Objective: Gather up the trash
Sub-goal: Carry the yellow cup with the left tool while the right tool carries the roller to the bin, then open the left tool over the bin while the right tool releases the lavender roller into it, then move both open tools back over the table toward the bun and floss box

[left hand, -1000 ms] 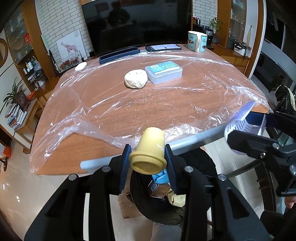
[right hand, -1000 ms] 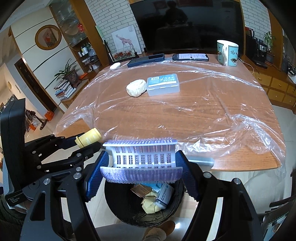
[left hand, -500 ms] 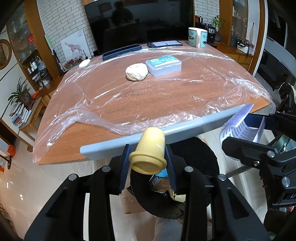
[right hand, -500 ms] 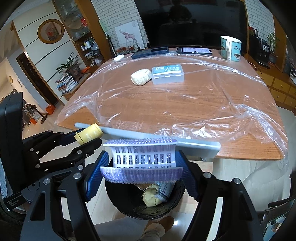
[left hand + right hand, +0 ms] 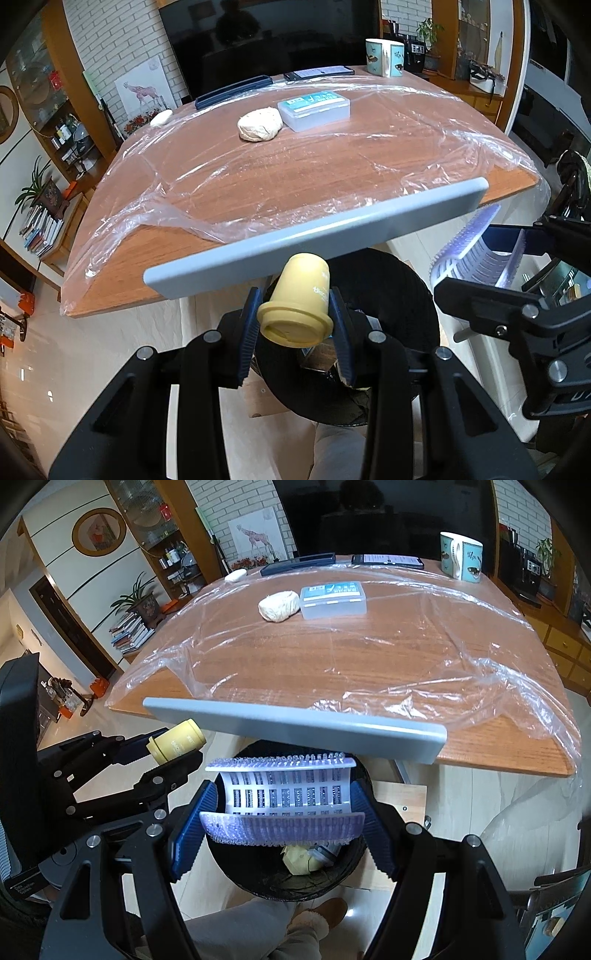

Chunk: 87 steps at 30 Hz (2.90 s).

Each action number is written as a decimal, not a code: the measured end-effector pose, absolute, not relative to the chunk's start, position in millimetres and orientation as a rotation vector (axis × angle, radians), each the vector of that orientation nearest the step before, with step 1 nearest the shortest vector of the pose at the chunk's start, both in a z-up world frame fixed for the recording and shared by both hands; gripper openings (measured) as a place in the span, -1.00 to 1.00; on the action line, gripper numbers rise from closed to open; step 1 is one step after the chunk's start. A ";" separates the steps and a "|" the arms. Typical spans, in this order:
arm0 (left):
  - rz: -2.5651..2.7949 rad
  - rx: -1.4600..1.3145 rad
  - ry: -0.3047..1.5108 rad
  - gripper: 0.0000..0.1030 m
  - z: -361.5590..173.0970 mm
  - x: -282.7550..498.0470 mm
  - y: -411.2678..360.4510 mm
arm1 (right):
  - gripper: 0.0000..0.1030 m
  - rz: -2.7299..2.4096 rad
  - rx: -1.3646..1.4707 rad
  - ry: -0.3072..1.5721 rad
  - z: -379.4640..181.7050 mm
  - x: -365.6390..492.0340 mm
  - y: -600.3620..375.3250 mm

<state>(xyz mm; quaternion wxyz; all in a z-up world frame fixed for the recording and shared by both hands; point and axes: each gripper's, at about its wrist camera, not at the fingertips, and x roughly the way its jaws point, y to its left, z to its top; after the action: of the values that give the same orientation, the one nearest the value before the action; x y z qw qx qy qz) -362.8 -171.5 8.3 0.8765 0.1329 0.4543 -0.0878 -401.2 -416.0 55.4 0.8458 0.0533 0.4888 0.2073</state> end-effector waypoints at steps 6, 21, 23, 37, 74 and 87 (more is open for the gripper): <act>-0.188 0.295 0.971 -0.26 -2.3 -365.3 -174.5 | 0.42 0.440 0.103 1.061 45.9 -400.6 -416.0; -0.183 0.344 1.054 -0.26 -34.5 -361.7 -177.7 | 0.42 0.420 0.067 1.133 14.9 -394.7 -411.8; -0.182 0.350 1.069 -0.26 -39.8 -361.2 -177.3 | 0.42 0.418 0.063 1.141 11.1 -392.6 -411.1; -0.179 0.357 1.156 -0.26 -70.3 -354.6 -167.8 | 0.42 0.392 0.038 1.192 -14.8 -380.0 -404.0; -0.363 0.247 0.891 0.80 38.9 -366.1 -148.0 | 0.80 0.261 0.126 0.869 97.7 -385.7 -464.3; -0.231 0.152 0.848 0.86 68.9 -275.8 -111.6 | 0.87 0.269 0.066 0.837 112.7 -311.8 -442.6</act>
<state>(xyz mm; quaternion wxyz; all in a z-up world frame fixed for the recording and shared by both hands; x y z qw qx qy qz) -275.8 -111.6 68.9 0.9023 0.0733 0.4099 -0.1116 -311.8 -442.6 112.7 0.9044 0.0319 0.4052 0.1300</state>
